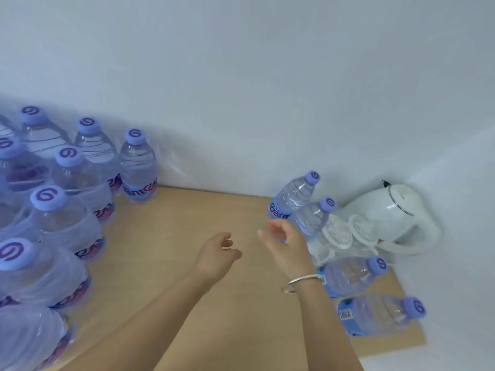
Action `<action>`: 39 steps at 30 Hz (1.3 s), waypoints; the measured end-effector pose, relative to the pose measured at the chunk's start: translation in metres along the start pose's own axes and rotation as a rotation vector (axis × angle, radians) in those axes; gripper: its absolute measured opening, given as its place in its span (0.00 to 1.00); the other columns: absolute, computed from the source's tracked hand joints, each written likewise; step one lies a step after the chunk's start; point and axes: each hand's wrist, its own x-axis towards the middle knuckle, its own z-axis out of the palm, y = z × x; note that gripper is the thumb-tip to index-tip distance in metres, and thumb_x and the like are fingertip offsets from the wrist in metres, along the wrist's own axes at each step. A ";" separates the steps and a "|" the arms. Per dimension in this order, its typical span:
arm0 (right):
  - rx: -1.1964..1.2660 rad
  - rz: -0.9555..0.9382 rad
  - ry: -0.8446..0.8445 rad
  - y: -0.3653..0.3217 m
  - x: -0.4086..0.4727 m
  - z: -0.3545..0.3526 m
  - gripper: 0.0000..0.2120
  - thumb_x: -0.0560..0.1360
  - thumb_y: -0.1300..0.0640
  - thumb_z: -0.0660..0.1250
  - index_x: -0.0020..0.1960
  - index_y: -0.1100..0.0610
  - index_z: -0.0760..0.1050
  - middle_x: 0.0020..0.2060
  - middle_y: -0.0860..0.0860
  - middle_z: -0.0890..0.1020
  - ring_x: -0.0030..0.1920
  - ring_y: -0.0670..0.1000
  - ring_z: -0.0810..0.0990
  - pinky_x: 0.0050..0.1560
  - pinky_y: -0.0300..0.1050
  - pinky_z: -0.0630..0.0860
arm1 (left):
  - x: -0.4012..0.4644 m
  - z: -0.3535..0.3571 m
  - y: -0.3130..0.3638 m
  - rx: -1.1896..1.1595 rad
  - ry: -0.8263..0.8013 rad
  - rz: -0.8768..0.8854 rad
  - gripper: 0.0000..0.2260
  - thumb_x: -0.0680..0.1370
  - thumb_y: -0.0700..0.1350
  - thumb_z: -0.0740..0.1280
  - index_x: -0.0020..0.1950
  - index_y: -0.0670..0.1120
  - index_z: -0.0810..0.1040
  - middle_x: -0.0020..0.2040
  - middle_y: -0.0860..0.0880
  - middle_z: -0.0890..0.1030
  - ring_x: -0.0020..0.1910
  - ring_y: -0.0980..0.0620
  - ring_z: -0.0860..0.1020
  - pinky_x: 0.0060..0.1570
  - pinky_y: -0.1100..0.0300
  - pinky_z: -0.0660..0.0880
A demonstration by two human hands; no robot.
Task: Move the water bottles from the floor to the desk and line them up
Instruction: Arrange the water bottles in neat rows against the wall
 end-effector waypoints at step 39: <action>0.461 -0.284 0.100 -0.061 0.002 -0.046 0.16 0.66 0.54 0.73 0.50 0.61 0.76 0.42 0.52 0.81 0.43 0.48 0.79 0.51 0.48 0.77 | -0.041 -0.011 0.026 0.043 -0.285 0.319 0.32 0.55 0.44 0.78 0.57 0.44 0.76 0.45 0.50 0.83 0.42 0.55 0.80 0.42 0.63 0.76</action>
